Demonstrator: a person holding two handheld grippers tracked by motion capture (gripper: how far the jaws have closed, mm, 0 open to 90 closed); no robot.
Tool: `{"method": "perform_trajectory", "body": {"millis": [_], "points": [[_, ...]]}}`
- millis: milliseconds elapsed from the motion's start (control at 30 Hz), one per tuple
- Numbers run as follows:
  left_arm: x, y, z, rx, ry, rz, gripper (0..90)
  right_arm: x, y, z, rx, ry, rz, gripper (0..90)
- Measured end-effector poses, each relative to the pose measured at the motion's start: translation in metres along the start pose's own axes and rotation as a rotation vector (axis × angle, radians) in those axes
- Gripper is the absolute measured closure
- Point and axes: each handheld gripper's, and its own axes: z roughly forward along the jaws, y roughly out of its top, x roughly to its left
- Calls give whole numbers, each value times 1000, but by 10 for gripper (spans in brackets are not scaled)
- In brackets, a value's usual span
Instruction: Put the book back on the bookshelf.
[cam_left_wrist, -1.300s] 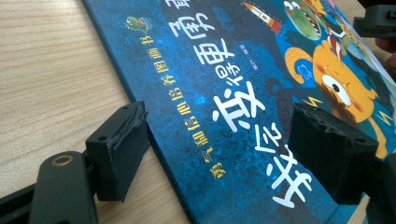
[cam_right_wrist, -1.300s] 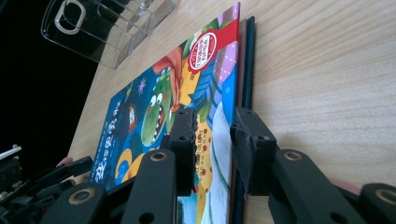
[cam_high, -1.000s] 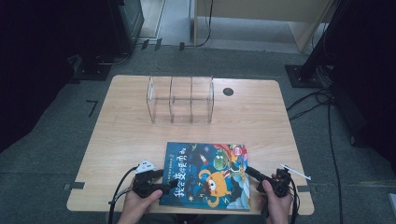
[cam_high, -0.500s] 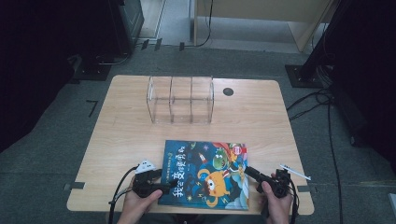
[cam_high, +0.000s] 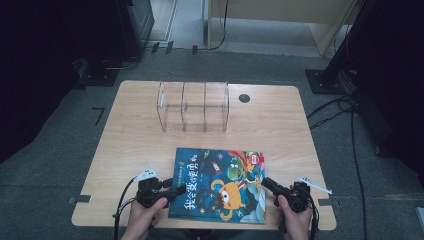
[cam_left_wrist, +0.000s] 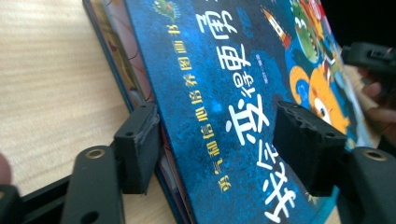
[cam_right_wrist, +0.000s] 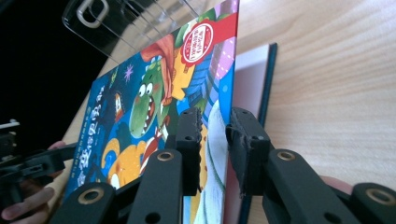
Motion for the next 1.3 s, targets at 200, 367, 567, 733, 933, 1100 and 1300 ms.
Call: {"method": "perform_trajectory", "body": {"millis": [200, 367, 567, 733, 933, 1100, 1300], "points": [[11, 4, -4, -33, -77, -39, 508, 3, 1, 0, -31, 16, -7, 762], [29, 6, 0, -21, -170, -91, 619, 4, 1, 0, -37, 12, -7, 791], [34, 11, 7, 25, -137, -135, 524, 2, 4, -5, -72, 36, -12, 900], [30, 12, 11, 45, -101, -124, 571, 9, 4, 1, -56, 21, -29, 815], [30, 11, 11, 57, -95, -126, 575, -17, 5, 8, -16, -42, 141, 668], [29, 10, 9, 35, -115, -110, 587, -14, 7, 17, 10, -15, 128, 680], [30, 10, 9, 30, -140, -116, 573, -15, 9, 19, 34, 14, 126, 747]]}}
